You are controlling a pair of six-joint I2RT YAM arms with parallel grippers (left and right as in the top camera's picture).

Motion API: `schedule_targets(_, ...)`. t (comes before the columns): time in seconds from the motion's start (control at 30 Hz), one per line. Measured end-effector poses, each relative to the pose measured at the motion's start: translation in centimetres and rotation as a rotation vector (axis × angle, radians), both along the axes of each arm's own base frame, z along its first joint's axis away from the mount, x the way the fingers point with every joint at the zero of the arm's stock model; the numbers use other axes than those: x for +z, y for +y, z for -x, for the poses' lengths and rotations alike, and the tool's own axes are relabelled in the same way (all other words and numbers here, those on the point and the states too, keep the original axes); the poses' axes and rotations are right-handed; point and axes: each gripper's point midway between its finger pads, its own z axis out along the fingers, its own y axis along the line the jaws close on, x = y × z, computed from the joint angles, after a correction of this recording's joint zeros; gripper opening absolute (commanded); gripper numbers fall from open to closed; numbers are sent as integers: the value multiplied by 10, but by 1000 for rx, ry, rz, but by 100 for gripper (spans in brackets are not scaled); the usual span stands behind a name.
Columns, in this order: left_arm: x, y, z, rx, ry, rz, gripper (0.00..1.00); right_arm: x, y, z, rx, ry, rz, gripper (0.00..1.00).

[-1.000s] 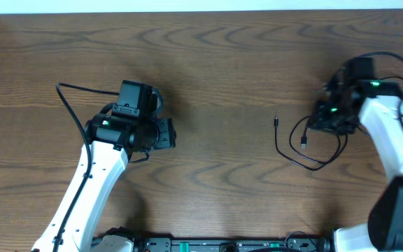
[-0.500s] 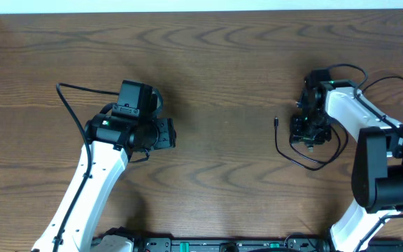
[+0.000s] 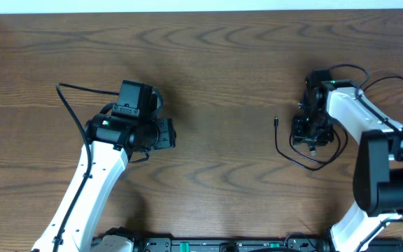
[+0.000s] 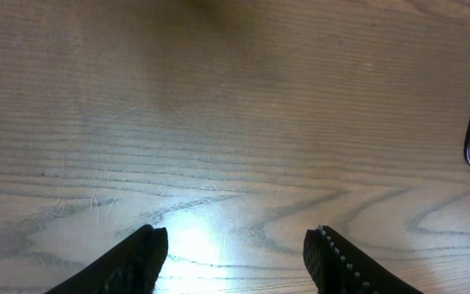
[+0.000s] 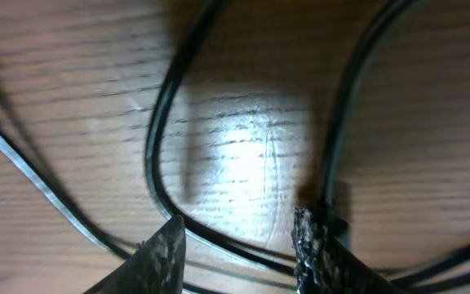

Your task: Untangle cables

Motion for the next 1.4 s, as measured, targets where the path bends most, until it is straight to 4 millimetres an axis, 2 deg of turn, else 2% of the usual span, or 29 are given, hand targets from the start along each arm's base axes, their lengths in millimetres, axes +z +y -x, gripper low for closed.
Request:
schedule_targets(0.03, 0, 0, 0, 0, 0, 0, 59, 4, 0, -1, 0, -13, -1, 43)
schedule_targets(0.13, 0, 0, 0, 0, 0, 0, 59, 18, 0, -8, 2, -71, -5, 56)
schedule_targets(0.3, 0, 0, 0, 0, 0, 0, 59, 23, -2, -19, 0, -127, 13, 67)
schedule_targets(0.7, 0, 0, 0, 0, 0, 0, 60, 19, -7, -35, 0, -200, 42, 72)
schedule_targets(0.8, 0, 0, 0, 0, 0, 0, 60, 12, -8, -34, 0, -207, 46, 72)
schedule_targets(0.97, 0, 0, 0, 0, 0, 0, 60, -10, -15, -20, 1, -196, 84, 71)
schedule_targets(1.1, 0, 0, 0, 0, 0, 0, 60, -14, -18, -21, 0, -236, 97, 49)
schedule_targets(1.13, 0, 0, 0, 0, 0, 0, 60, -15, -19, -20, -3, -239, 99, 40)
schedule_targets(1.17, 0, 0, 0, 0, 0, 0, 60, -15, -19, -20, -3, -241, 100, 13)
schedule_targets(1.23, 0, 0, 0, 0, 0, 0, 60, -15, -19, -18, 0, -237, 101, 1)
schedule_targets(1.4, 0, 0, 0, 0, 0, 0, 60, -14, -19, -17, -2, -234, 99, 1)
